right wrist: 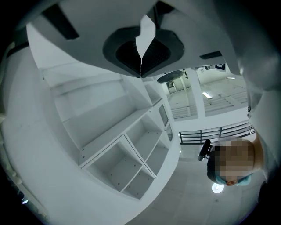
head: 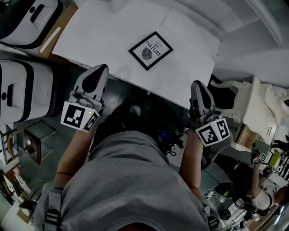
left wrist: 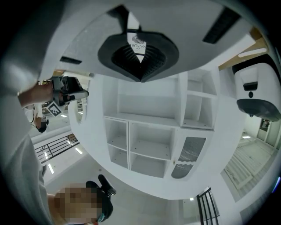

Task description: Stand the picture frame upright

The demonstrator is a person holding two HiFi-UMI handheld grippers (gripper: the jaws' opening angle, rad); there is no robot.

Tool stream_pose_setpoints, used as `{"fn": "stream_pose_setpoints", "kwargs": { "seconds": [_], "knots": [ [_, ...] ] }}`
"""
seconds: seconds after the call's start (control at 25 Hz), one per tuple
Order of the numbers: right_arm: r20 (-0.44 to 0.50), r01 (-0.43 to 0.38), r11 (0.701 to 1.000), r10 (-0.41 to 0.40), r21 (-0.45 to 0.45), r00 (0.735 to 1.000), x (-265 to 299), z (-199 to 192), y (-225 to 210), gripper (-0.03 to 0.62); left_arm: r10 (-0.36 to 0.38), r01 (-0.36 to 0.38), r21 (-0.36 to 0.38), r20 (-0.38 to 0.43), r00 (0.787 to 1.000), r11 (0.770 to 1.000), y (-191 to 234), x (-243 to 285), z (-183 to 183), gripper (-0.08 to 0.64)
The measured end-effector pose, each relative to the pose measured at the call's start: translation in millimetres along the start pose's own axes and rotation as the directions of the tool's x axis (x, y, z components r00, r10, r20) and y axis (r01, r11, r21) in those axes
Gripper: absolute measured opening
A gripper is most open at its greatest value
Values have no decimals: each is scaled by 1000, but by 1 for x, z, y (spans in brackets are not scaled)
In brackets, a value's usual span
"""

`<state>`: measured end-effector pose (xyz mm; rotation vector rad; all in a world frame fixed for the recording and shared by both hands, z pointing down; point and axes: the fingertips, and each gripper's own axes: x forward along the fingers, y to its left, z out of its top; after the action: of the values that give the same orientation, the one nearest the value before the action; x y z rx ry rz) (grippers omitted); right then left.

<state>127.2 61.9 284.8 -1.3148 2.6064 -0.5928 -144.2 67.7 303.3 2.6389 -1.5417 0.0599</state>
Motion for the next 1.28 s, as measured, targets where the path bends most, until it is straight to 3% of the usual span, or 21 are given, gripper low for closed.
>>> {"fn": "stream_pose_setpoints", "kwargs": {
  "seconds": [0.24, 0.64, 1.28],
  "knots": [
    [-12, -20, 1000, 21, 12, 1000, -4, 2, -17, 28, 37, -37, 7, 8, 999, 999, -4, 9, 4, 8],
    [10, 3, 998, -4, 55, 1000, -21, 1, -29, 28, 22, -21, 23, -16, 1000, 999, -18, 10, 4, 8],
    [43, 143, 987, -147, 78, 988, -27, 10, -54, 28, -129, 129, 14, -13, 992, 992, -12, 81, 4, 8]
  ]
}}
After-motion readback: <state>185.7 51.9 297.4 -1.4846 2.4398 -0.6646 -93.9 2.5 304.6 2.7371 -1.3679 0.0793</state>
